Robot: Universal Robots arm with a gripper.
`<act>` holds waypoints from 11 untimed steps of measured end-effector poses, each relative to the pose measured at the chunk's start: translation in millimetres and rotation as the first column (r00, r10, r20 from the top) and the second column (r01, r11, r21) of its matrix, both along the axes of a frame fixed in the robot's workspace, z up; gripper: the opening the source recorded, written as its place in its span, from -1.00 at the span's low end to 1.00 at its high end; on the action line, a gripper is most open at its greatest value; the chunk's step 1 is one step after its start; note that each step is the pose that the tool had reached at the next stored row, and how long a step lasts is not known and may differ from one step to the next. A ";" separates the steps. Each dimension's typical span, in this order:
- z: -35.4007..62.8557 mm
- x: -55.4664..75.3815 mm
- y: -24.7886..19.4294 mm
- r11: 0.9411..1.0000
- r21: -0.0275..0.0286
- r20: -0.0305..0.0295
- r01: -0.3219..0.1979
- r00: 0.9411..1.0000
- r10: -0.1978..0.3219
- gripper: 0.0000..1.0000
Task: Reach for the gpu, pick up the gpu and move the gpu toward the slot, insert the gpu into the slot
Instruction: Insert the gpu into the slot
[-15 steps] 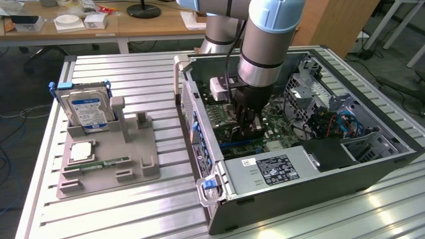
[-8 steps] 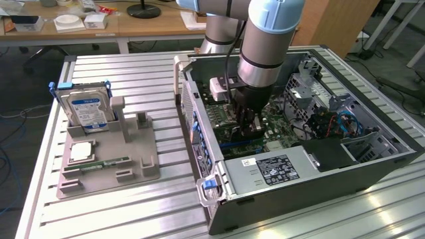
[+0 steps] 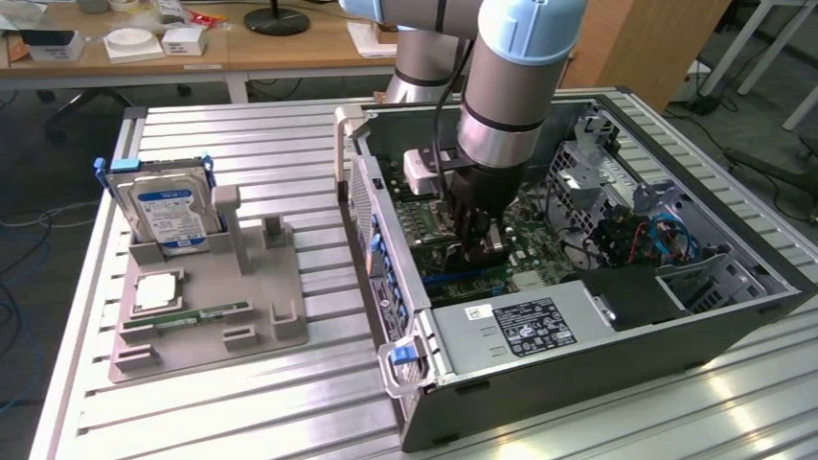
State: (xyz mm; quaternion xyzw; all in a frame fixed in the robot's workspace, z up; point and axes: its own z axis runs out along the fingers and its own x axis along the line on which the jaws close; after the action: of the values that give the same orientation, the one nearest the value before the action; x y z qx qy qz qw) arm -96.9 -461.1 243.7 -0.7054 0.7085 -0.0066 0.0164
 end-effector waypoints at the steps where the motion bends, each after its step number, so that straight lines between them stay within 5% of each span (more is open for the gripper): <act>1: 0.0 0.0 0.3 1.000 0.000 0.000 -0.003 1.000 0.003 -0.47; 11: -1.3 0.0 0.9 1.000 0.001 0.000 -0.008 1.000 0.008 -0.47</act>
State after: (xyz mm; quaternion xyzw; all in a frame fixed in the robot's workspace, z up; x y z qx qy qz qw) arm -97.0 -460.2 242.4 -0.7081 0.7059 -0.0063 0.0167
